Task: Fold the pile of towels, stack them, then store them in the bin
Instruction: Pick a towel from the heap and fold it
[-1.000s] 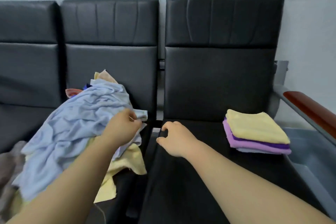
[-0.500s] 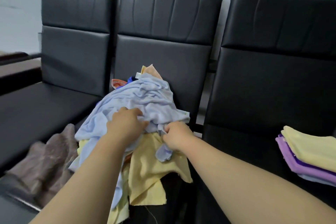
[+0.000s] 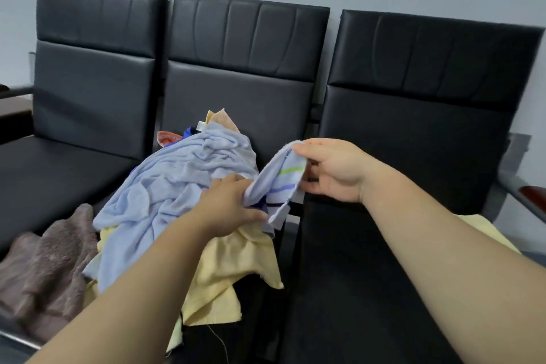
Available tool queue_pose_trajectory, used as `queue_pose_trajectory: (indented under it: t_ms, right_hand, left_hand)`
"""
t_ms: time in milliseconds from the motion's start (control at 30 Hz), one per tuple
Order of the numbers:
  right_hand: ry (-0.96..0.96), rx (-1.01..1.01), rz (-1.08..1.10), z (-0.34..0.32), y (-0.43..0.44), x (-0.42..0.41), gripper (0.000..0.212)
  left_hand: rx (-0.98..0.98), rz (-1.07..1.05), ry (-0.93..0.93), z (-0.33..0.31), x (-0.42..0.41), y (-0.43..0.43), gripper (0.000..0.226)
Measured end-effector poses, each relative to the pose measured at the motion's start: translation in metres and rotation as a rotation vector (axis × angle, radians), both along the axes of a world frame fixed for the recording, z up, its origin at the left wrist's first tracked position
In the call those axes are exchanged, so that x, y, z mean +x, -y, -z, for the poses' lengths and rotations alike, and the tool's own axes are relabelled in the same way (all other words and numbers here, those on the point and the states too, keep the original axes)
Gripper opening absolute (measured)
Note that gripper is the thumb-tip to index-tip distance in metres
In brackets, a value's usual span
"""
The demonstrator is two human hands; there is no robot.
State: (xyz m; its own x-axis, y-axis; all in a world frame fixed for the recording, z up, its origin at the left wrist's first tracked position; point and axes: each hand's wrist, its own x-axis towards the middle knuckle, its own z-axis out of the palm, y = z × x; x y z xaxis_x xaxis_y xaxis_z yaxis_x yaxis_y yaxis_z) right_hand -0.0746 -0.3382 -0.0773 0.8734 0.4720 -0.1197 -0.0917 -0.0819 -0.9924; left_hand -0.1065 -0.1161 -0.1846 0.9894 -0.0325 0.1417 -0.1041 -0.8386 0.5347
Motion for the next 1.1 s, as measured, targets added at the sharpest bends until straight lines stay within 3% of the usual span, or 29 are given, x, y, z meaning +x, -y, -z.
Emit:
queue_pose_trajectory:
  t_ms: [167,333,367,433,500,567,633,733,800,900,1100]
  right_hand:
    - [-0.082,0.218,0.043,-0.017,0.03,-0.009,0.038]
    - [-0.202,0.199,0.081,0.0,0.045,-0.014,0.033]
    - [-0.133,0.087,0.08,0.006,0.044,-0.018,0.033]
    - [0.117,-0.371,-0.008,0.019,0.044,-0.028,0.025]
    - [0.318,-0.868,-0.233,0.031,0.045,-0.035,0.044]
    - [0.339,-1.018,-0.331,0.036,0.048,-0.034,0.037]
    - [0.231,-0.806,-0.25,0.034,0.057,-0.029,0.04]
    - [-0.078,-0.062,-0.065,0.032,0.074,-0.019,0.054]
    - [-0.197,0.284,0.046,0.03,0.083,-0.013,0.064]
    - [-0.206,0.331,0.161,0.029,0.085,-0.014,0.061]
    - [-0.105,0.134,0.412,0.035,0.097,-0.023,0.041]
  left_hand:
    - [-0.117,0.013,-0.007,-0.014,-0.014,0.014,0.027]
    - [-0.069,0.019,-0.061,-0.009,-0.017,0.006,0.015]
    - [-0.088,0.044,-0.073,-0.01,-0.018,0.008,0.013]
    - [-0.125,0.086,-0.059,-0.014,-0.022,0.013,0.01]
    - [-0.141,0.12,-0.037,-0.018,-0.024,0.019,0.011]
    - [-0.087,0.162,-0.063,-0.019,-0.024,0.023,0.017]
    - [0.008,0.167,-0.101,-0.017,-0.024,0.019,0.021]
    - [0.145,0.105,-0.186,-0.016,-0.025,0.007,0.037]
    - [0.242,0.039,-0.233,-0.02,-0.029,0.001,0.031]
    - [0.219,0.003,-0.288,-0.024,-0.037,0.002,0.021]
    - [-0.564,0.174,-0.34,-0.021,-0.029,0.061,0.043]
